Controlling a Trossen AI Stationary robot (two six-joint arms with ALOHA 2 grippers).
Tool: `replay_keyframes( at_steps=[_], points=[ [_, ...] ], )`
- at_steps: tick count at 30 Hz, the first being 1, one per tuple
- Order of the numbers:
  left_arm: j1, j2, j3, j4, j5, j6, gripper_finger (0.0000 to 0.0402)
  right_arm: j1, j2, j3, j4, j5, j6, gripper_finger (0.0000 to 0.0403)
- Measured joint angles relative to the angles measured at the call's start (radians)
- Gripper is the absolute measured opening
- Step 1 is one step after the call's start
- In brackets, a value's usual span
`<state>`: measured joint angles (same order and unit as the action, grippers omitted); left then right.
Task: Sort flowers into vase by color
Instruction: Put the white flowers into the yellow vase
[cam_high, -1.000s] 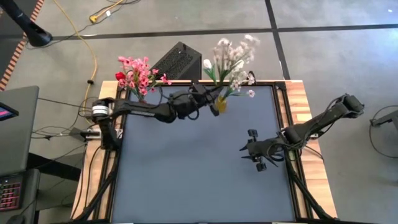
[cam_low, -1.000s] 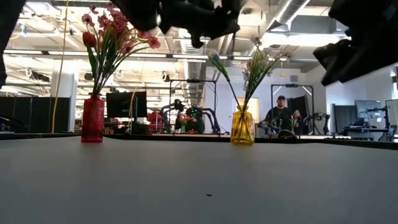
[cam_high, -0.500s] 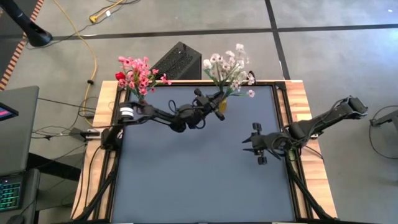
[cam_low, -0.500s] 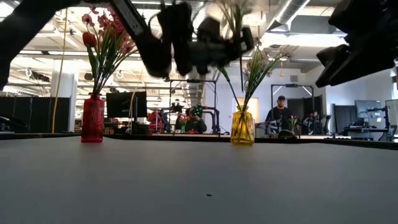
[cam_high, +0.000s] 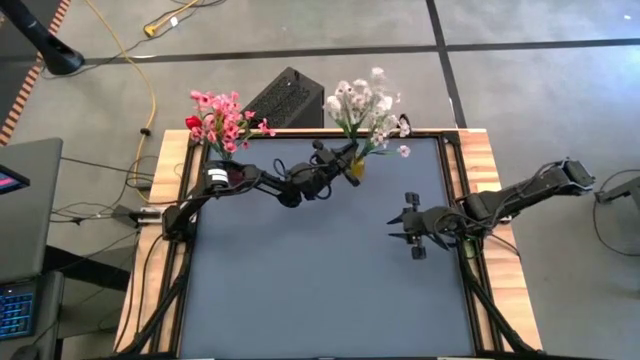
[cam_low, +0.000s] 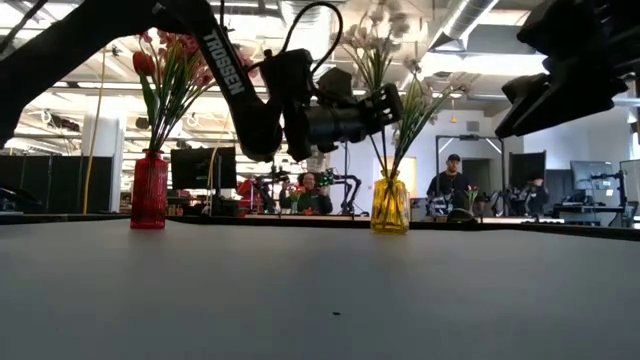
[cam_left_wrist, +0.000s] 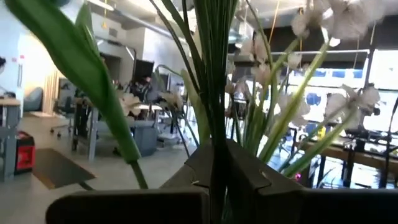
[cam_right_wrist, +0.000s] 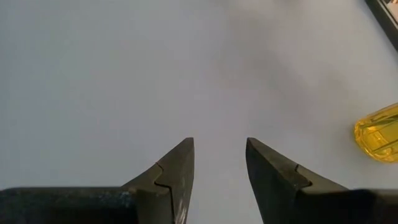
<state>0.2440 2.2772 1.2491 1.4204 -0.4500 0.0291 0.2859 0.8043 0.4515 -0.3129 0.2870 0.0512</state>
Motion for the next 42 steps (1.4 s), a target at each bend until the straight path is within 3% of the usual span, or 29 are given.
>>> replay_keyframes(
  at_steps=[19, 34, 42],
  points=[
    [-0.008, 0.0, 0.0, 0.107, -0.007, 0.083, 0.0009, -0.008, 0.0, 0.001, 0.0, 0.0, -0.009, 0.017],
    [0.025, 0.0, 0.066, -0.061, 0.07, 0.056, 0.0009, -0.025, 0.0, 0.001, 0.009, 0.0, -0.007, 0.017],
    [0.023, 0.0, 0.07, -0.133, 0.02, 0.078, 0.0009, -0.027, 0.0, 0.001, 0.007, 0.0, -0.008, 0.017]
  ],
)
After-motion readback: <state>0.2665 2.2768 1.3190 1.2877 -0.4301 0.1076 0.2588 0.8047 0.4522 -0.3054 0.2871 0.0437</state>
